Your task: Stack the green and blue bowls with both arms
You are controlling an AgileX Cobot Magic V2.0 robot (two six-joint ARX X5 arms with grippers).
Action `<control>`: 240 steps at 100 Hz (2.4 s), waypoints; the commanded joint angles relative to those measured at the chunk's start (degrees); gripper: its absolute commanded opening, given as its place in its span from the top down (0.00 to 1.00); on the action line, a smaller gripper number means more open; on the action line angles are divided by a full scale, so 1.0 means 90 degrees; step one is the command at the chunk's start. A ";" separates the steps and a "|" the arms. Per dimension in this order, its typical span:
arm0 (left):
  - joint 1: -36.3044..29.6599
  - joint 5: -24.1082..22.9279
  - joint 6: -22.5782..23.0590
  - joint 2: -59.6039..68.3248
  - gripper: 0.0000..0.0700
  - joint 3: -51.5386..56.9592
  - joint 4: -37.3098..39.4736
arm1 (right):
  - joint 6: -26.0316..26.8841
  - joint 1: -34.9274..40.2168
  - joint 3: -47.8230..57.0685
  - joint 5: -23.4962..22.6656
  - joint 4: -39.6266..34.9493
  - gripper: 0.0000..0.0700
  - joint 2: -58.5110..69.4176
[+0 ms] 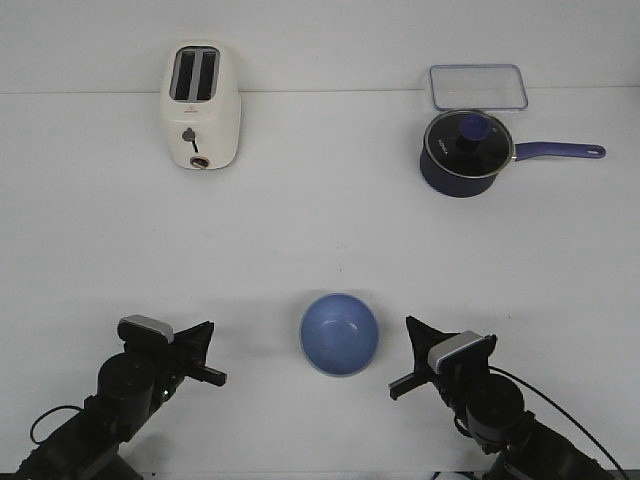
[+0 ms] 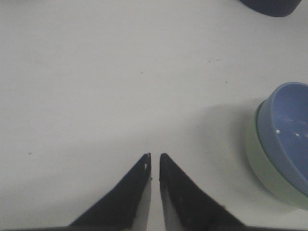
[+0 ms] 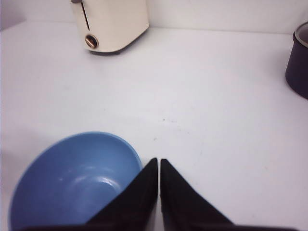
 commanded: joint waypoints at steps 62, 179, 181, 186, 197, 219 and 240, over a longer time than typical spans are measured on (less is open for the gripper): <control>0.2460 -0.0075 0.2142 -0.2084 0.98 -0.1243 0.1010 | 0.0080 0.0058 0.0007 0.0002 0.0097 0.99 0.0007; 0.4177 0.0406 0.2234 -0.3473 0.98 -0.3128 0.1739 | 0.0080 0.0058 0.0010 0.0002 0.0143 0.99 0.0007; 0.4177 0.0408 0.2234 -0.3473 0.98 -0.3128 0.1739 | 0.0080 0.0058 0.0010 0.0002 0.0143 0.99 0.0007; 0.4177 0.0408 0.2234 -0.3473 0.98 -0.3128 0.1739 | 0.0080 0.0058 0.0007 0.0000 0.0141 0.99 0.0007; 0.4177 0.0406 0.2234 -0.3473 0.98 -0.3128 0.1739 | -0.0563 -0.0109 0.0007 0.0255 0.0146 0.99 -0.0146; 0.4177 0.0406 0.2232 -0.3473 0.98 -0.3128 0.1739 | -0.1307 -0.2545 -0.0826 -0.0959 0.0753 0.99 -0.0954; 0.4177 0.0408 0.2234 -0.3473 0.98 -0.3128 0.1739 | -0.1416 -0.4760 -0.2106 -0.2140 0.1056 0.99 -0.2431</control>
